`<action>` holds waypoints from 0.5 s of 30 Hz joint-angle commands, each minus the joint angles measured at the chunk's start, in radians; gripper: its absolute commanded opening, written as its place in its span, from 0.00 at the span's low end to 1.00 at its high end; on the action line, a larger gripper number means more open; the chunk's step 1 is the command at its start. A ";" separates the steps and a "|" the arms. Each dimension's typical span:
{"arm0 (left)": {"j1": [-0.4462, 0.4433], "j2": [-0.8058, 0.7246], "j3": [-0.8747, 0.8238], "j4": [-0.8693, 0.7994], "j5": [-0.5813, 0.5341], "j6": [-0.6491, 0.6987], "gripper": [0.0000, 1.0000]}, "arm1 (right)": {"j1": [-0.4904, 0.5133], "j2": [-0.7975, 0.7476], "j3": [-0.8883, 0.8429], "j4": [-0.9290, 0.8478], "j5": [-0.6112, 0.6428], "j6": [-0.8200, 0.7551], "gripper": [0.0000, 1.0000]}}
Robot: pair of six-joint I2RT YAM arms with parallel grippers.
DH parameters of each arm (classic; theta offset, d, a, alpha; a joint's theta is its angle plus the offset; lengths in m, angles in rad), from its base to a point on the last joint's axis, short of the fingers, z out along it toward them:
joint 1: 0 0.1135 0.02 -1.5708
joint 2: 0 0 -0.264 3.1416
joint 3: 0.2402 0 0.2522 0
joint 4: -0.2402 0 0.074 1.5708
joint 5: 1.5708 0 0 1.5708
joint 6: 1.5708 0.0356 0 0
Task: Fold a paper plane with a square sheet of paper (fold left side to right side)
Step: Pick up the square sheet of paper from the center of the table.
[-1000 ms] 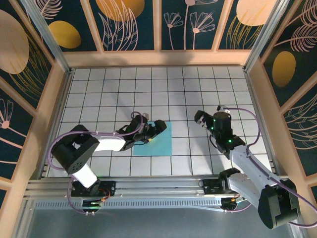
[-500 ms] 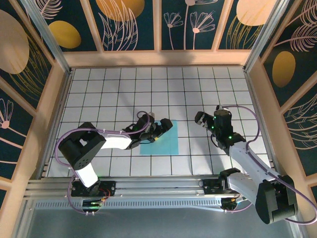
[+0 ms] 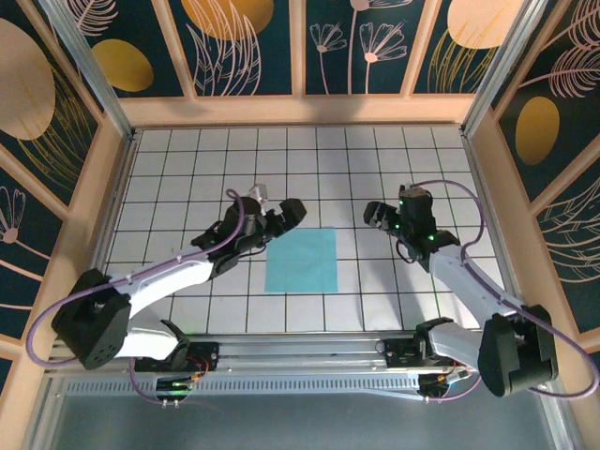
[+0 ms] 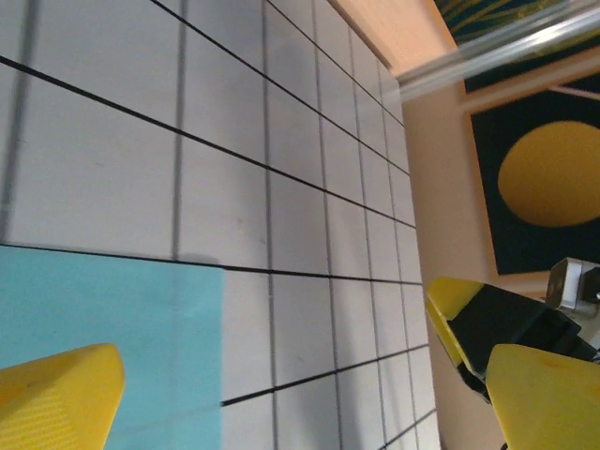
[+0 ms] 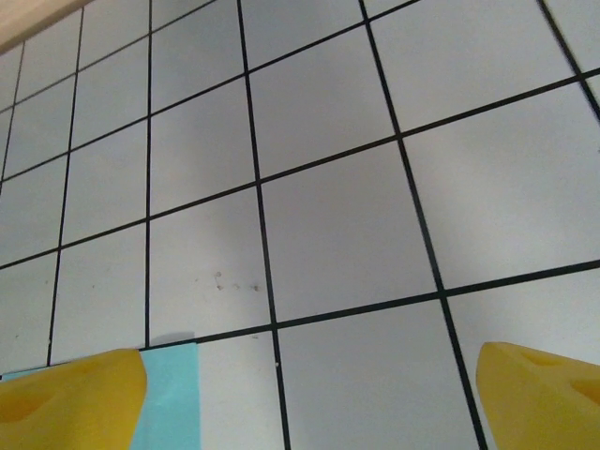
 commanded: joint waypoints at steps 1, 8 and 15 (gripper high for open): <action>0.030 -0.034 -0.082 -0.106 0.058 0.054 0.95 | 0.074 0.088 0.070 -0.036 -0.012 -0.023 0.91; 0.038 0.018 -0.180 0.011 0.257 0.021 0.63 | 0.229 0.403 0.250 -0.068 0.016 -0.021 0.91; 0.022 0.113 -0.189 0.048 0.317 0.013 0.44 | 0.313 0.568 0.332 -0.058 0.001 0.007 0.92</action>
